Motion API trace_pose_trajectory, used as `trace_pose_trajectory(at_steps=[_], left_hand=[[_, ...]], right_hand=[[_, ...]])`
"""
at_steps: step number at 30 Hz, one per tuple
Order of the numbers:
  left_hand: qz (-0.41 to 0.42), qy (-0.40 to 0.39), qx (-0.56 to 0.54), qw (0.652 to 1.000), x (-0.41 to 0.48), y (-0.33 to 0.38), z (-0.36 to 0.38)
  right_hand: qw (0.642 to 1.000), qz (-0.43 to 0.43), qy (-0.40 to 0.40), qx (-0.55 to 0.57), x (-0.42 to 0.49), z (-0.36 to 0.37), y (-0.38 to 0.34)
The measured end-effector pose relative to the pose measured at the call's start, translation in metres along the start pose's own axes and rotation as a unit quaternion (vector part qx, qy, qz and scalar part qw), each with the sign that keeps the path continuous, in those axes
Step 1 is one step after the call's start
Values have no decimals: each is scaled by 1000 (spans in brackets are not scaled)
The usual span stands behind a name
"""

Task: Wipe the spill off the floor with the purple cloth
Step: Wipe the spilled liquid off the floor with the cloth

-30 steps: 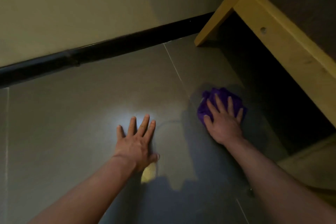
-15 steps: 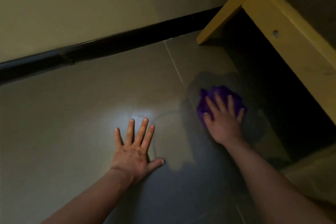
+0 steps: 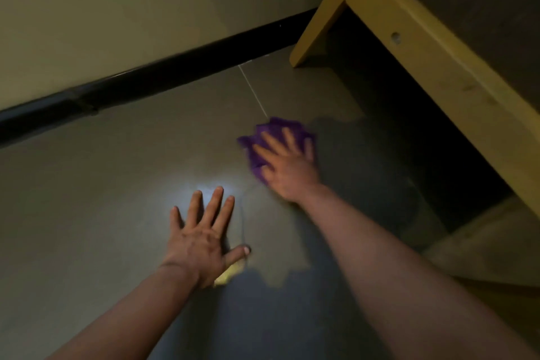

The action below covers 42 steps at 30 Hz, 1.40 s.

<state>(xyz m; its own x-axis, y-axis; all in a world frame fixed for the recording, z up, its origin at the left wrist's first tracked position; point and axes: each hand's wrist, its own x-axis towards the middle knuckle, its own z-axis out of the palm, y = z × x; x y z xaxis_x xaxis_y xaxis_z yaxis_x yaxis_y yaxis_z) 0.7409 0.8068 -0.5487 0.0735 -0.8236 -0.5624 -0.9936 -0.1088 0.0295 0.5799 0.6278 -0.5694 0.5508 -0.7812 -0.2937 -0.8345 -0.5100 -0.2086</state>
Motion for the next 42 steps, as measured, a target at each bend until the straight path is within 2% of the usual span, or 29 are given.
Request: trace_pose_trajectory(at_steps=[3,6,8,10,13,16,18,22,25,30,36,42], left_hand=[[10,13,-21,1000,-6,-14,-10],[-12,24,-43,999,-16,-27,-8],[-43,29,-50,997,-28,-36,-4],[-74,32,-62,995,-36,-43,0],[-90,22,-82,992,-43,-49,3],[-98,8,-103,990,-44,-50,5],[-93,2,-106,990,-44,-52,5],[-75,-14,-95,993,-50,-58,3],[-71,-9,-88,994,-53,-56,2],[-69,-14,-84,994,-52,-57,1],[-70,-24,-41,996,-49,-51,-1],[-75,-14,-61,995,-43,-28,1]], right_hand=[[993,117,-3,22,-6,-14,43],[987,156,9,47,12,-13,19],[993,102,7,50,23,-7,-25],[999,10,0,35,21,5,-75],[995,-97,-26,14,-2,20,-127],[984,-177,-18,3,-40,40,-135],[980,-200,-17,2,-62,49,-125],[979,-202,-15,-4,-105,58,-112],[981,-190,-28,-16,-89,53,-107],[997,-64,-31,0,-15,29,-126],[986,-163,-30,-21,-115,66,-136],[991,-125,-21,-49,-184,69,-48]])
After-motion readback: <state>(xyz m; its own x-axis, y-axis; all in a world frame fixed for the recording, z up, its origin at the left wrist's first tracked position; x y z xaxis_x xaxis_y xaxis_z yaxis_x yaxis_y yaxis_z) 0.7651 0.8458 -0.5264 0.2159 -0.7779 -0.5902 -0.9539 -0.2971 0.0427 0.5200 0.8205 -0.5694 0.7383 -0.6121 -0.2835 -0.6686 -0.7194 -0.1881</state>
